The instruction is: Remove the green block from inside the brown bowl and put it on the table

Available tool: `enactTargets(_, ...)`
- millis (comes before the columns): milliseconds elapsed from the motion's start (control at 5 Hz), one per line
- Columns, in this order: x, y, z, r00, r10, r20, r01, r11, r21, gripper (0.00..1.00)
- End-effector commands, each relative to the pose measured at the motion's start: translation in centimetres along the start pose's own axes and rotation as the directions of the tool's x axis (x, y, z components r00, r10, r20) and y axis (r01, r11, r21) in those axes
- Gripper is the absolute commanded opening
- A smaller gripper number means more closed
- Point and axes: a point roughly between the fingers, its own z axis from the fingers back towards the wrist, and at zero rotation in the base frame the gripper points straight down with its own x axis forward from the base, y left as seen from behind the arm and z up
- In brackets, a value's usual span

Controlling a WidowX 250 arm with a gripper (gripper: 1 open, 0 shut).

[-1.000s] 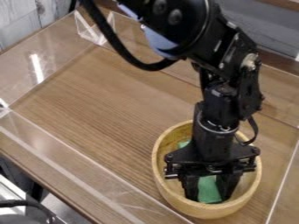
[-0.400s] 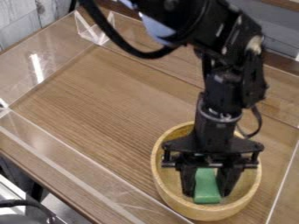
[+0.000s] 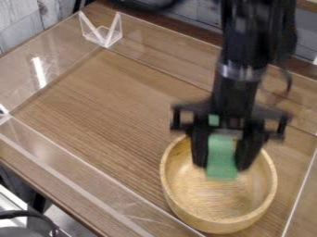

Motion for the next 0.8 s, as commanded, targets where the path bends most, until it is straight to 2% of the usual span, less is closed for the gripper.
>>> enactTargets(0,2.8,2.1,5.5,0.998,-0.007,0.065,0.009,0.999,-0.045,0.00)
enactTargets(200,6.1,5.8,7.6,0.994,0.060,0.086,-0.056,0.997,-0.059,0.00)
enactTargets(400,8.6,9.9,7.6,0.993,0.075,0.097,-0.069,0.996,-0.064,0.00)
enactTargets(600,6.3,7.3,5.5,0.995,0.031,0.096,-0.026,0.998,-0.050,0.00)
